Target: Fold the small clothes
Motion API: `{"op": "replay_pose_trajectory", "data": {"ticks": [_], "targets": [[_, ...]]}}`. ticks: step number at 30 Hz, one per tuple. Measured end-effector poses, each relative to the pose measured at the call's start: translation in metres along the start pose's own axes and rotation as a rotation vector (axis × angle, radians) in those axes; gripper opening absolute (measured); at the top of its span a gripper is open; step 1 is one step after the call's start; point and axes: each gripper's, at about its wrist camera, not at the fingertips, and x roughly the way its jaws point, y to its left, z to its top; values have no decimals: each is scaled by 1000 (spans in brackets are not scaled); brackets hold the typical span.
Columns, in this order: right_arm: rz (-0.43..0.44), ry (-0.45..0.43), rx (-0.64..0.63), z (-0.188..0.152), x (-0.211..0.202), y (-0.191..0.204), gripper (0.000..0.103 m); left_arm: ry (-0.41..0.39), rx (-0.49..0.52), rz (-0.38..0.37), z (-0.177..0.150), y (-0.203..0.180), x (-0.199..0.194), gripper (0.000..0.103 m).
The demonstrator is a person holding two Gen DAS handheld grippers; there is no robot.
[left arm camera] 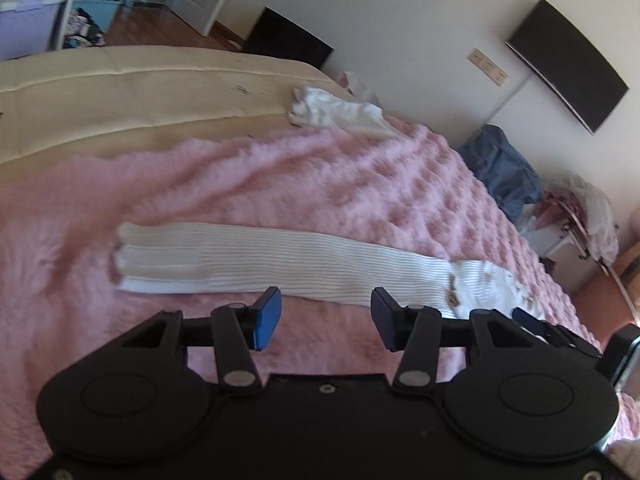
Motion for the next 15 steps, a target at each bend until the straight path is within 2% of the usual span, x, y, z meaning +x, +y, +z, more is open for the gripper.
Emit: {"op": "replay_pose_trajectory", "data": {"ticks": [4, 9, 12, 15], "targets": [[28, 7, 18, 4, -9, 19, 44, -34, -96, 116, -8, 34, -8, 49], [72, 38, 89, 22, -18, 30, 44, -40, -198, 110, -9, 59, -3, 49], [88, 43, 125, 35, -21, 33, 44, -46, -222, 124, -6, 63, 7, 48], [93, 46, 150, 45, -19, 31, 45, -12, -267, 162, -2, 66, 22, 48]]}}
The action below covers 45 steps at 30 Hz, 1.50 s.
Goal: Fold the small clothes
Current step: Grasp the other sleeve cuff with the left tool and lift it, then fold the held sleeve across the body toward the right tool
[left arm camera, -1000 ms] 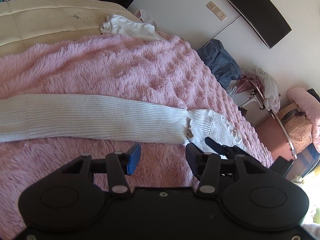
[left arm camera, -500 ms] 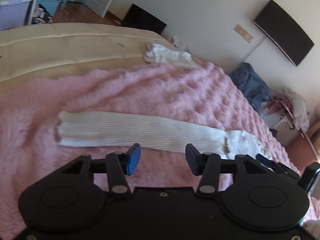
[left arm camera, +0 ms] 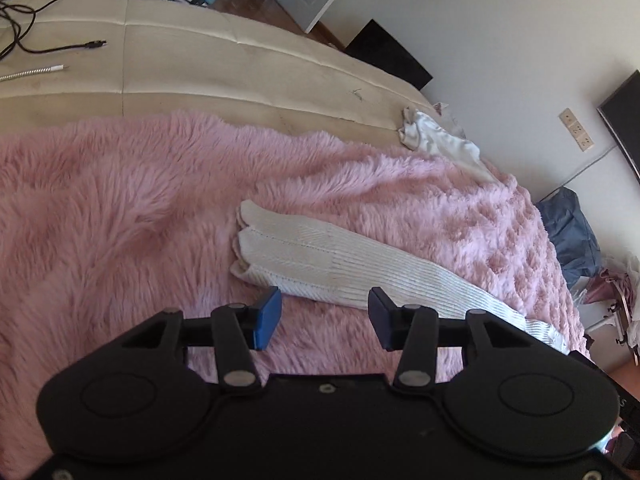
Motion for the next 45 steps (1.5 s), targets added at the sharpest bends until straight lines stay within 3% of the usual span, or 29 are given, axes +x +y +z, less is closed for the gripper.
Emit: {"op": "replay_pose_trajectory", "data": {"ticks": [4, 10, 13, 14, 16, 17, 24, 30, 36, 42, 45], "targets": [[-6, 21, 19, 5, 8, -3, 45, 24, -69, 39, 2, 7, 11, 48], [-23, 39, 35, 0, 19, -13, 45, -19, -82, 72, 7, 4, 19, 47], [-34, 56, 54, -6, 24, -19, 45, -27, -68, 53, 11, 2, 24, 44], [-34, 64, 63, -9, 25, -22, 45, -31, -62, 49, 11, 2, 25, 37], [-36, 74, 77, -14, 26, -26, 46, -40, -49, 34, 11, 0, 25, 8], [-39, 79, 79, -16, 26, -28, 46, -42, -48, 31, 11, 0, 25, 4], [-66, 87, 101, -26, 23, -45, 46, -120, 65, 23, 12, -24, 6, 3], [-73, 72, 152, -35, 4, -66, 47, -177, 119, -153, 22, -77, -18, 3], [-102, 45, 168, -50, -23, -94, 51, -180, 209, -330, 19, -166, -25, 3], [-136, 16, 238, -63, -49, -139, 51, -114, 302, -464, -18, -266, -8, 3], [-170, 2, 269, -72, -66, -168, 51, -77, 352, -494, -50, -313, 5, 3]]}}
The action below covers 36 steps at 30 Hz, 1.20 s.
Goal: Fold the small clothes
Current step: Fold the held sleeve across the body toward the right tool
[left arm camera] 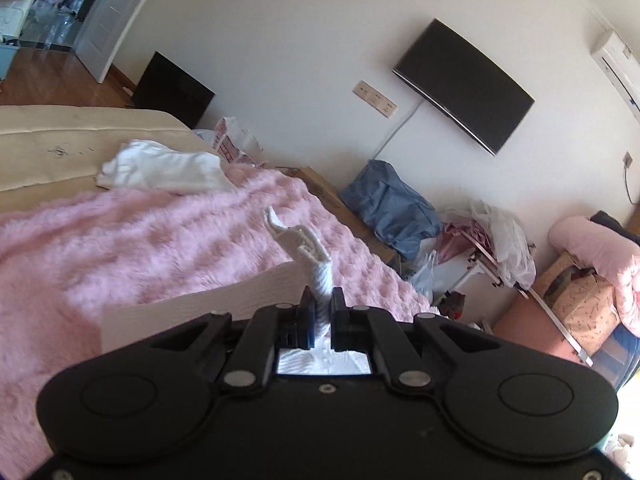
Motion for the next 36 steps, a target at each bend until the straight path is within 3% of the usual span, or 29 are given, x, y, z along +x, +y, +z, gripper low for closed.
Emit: {"op": "replay_pose_trajectory", "data": {"ticks": [7, 15, 20, 26, 27, 29, 33, 36], "targets": [[-114, -30, 86, -6, -30, -83, 51, 131, 19, -135, -66, -85, 79, 3], [-218, -38, 145, -21, -50, -149, 52, 312, 67, -243, -165, -152, 126, 3], [-239, -24, 157, -33, -53, -169, 52, 395, 114, -252, -217, -177, 148, 3], [-236, -19, 192, -43, -53, -179, 52, 472, 220, -193, -257, -183, 178, 5], [-238, -18, 193, -43, -52, -179, 52, 484, 231, -182, -262, -183, 181, 7], [-243, -16, 184, -45, -52, -178, 52, 516, 245, -151, -273, -181, 188, 30], [-249, -13, 178, -44, -54, -179, 52, 519, 194, -164, -267, -175, 180, 32], [-235, -22, 169, -40, -56, -178, 52, 487, 180, -185, -240, -171, 159, 35]]}}
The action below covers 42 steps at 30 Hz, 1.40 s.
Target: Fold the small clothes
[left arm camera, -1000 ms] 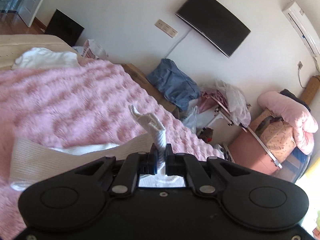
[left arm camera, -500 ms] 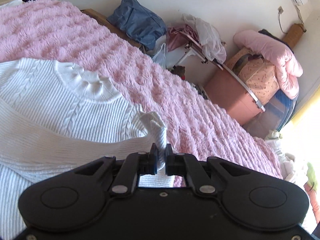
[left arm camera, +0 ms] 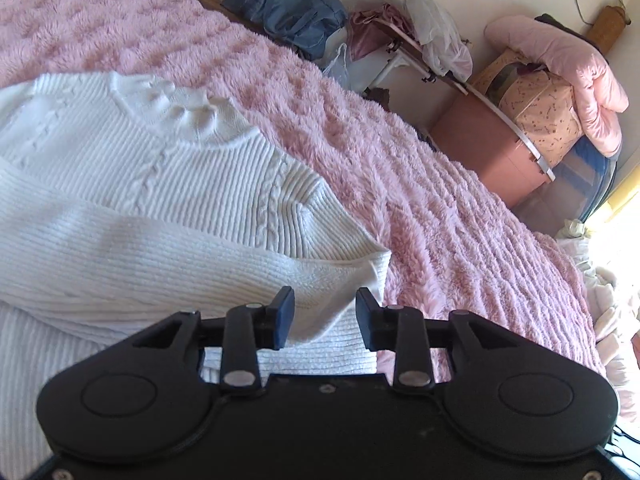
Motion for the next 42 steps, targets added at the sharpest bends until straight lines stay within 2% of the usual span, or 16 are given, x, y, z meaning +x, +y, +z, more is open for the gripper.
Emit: {"op": "replay_pose_trajectory", "data": {"ticks": [4, 8, 10, 12, 16, 19, 21, 24, 25, 26, 27, 29, 37, 40, 42], "targets": [[46, -17, -2, 12, 4, 7, 52, -61, 35, 15, 20, 19, -52, 39], [138, -25, -42, 22, 21, 19, 50, -105, 75, 126, 37, 59, -93, 41], [134, -25, -104, 27, 35, 27, 44, -123, 85, 198, 45, 82, -106, 41], [125, -11, -138, 33, 50, 31, 42, -141, 66, 239, 51, 106, -116, 41], [165, 60, -126, 40, 79, 30, 34, -161, 22, 299, 57, 145, -130, 41], [152, 80, -134, 38, 92, 32, 33, -156, -6, 308, 59, 164, -135, 41], [120, 91, -153, 37, 101, 33, 33, -149, -11, 317, 58, 170, -133, 41], [118, 119, -167, 33, 111, 35, 33, -133, -12, 314, 54, 174, -129, 42], [120, 121, -169, 32, 112, 35, 31, -129, -9, 319, 53, 174, -127, 42], [128, 123, -168, 32, 113, 35, 19, -126, -5, 321, 52, 174, -125, 42], [140, 134, -159, 31, 113, 34, 14, -121, -1, 315, 51, 173, -124, 42], [144, 134, -147, 31, 112, 34, 10, -119, 2, 315, 49, 171, -121, 42], [107, 63, -156, 53, 97, 27, 8, -184, 24, 290, 63, 161, -130, 42], [57, 64, -132, 53, 101, 19, 8, -177, 10, 296, 71, 167, -124, 42], [78, 92, -102, 49, 108, 13, 8, -165, 12, 316, 73, 172, -115, 42]]}}
